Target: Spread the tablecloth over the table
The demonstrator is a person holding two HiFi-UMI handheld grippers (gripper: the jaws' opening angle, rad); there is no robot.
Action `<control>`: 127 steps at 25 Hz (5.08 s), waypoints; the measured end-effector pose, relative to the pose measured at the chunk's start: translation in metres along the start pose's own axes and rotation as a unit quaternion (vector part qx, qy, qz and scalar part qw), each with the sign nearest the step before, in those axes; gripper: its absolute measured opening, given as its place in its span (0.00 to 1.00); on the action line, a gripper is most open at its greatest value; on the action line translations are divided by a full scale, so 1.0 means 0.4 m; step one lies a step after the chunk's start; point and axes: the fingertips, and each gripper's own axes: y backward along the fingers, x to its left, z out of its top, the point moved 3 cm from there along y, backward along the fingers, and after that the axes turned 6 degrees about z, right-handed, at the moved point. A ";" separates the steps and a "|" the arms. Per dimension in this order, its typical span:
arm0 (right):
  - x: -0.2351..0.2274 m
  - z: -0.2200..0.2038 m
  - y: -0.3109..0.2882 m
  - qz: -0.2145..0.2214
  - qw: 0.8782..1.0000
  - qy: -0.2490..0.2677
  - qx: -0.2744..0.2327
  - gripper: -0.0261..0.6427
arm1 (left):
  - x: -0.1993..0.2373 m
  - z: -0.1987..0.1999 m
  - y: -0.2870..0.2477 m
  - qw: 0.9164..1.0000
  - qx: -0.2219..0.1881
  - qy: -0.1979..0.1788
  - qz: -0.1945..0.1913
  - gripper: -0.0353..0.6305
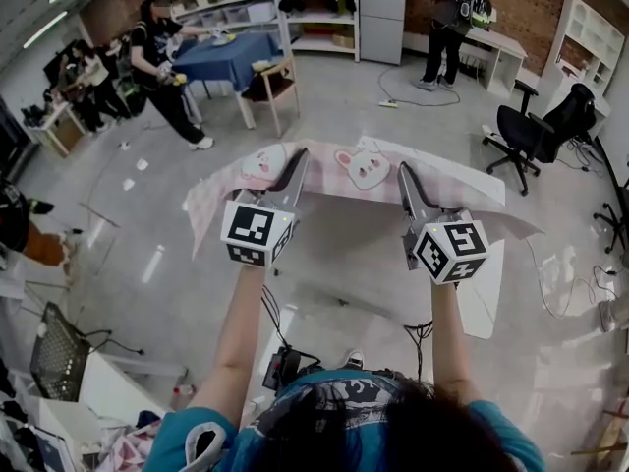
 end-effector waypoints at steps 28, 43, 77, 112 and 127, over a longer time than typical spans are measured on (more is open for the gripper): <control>-0.453 -0.006 -0.195 -0.085 0.995 0.043 0.021 0.14 | -0.017 -0.091 -0.578 0.990 -0.013 0.073 -0.119 0.18; -0.727 0.190 -0.319 -0.154 0.969 0.190 -0.042 0.15 | -0.006 0.048 -0.947 0.964 -0.196 0.059 -0.168 0.18; -0.574 -0.394 0.156 -0.194 0.969 -0.124 0.089 0.15 | -0.411 -0.467 -0.555 0.928 0.078 0.264 -0.251 0.18; -0.337 -0.706 0.555 -0.208 0.897 -0.380 0.089 0.15 | -0.670 -0.756 -0.121 0.816 0.323 0.420 -0.231 0.18; -0.259 -0.812 0.642 -0.249 0.848 -0.451 0.124 0.14 | -0.760 -0.831 -0.009 0.825 0.421 0.299 -0.231 0.18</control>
